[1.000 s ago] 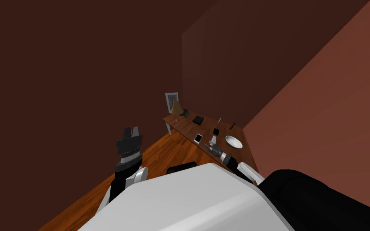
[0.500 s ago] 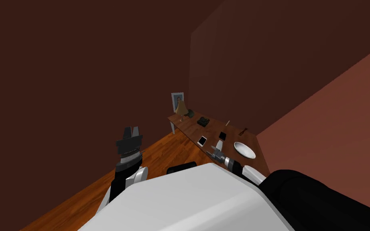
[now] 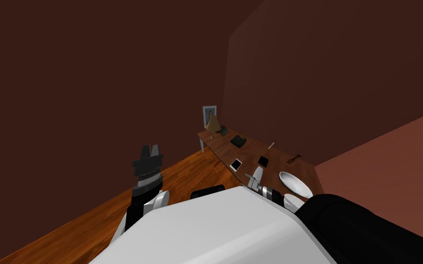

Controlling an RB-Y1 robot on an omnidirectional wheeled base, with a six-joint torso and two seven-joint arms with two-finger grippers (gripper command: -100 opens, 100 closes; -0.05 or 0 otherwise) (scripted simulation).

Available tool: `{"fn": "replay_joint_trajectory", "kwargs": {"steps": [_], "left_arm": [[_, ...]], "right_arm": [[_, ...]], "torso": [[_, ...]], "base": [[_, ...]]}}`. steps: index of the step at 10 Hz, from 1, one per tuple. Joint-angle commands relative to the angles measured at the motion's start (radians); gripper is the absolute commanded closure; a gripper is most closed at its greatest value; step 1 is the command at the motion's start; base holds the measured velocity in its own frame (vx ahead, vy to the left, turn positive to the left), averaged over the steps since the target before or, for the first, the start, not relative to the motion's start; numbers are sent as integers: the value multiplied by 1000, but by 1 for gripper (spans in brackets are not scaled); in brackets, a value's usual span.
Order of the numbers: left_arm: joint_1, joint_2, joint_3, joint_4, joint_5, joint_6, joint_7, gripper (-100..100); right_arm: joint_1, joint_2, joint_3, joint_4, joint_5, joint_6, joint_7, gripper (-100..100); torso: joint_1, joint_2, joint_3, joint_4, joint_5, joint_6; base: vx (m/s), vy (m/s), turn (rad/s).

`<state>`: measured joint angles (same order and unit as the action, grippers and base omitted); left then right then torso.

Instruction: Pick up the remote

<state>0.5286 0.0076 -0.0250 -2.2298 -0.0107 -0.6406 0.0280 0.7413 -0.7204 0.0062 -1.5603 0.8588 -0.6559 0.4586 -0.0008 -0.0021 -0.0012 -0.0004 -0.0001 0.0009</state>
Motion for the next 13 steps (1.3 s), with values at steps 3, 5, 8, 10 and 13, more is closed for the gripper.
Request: {"fn": "replay_joint_trajectory", "kwargs": {"steps": [3, 5, 8, 10, 13], "left_arm": [[0, 0, 0, 0, 0, 0, 0, 0], [0, 0, 0, 0, 0, 0, 0, 0], [0, 0, 0, 0, 0, 0, 0, 0], [0, 0, 0, 0, 0, 0, 0, 0], [0, 0, 0, 0, 0, 0, 0, 0]], "right_arm": [[-2, -48, 16, 67, 86, -11, 63, -100], [3, -78, 25, 106, 134, -16, 106, -100], [12, -138, 42, 178, 220, -22, 190, -100], [15, -167, 50, 214, 264, -23, 232, -100], [17, -195, 58, 252, 303, -24, 273, -100]], "torso": [[0, 0, 0, 0, 0, 0], [0, 0, 0, 0, 0, 0], [-1, 0, 0, 0, 0, 1], [-1, 0, 0, 0, 0, 0], [0, 1, 0, 0, 0, 0]], "base": [[21, -15, 185], [21, -17, 190], [15, -20, 209], [14, -34, 204], [4, -14, 87]]}}
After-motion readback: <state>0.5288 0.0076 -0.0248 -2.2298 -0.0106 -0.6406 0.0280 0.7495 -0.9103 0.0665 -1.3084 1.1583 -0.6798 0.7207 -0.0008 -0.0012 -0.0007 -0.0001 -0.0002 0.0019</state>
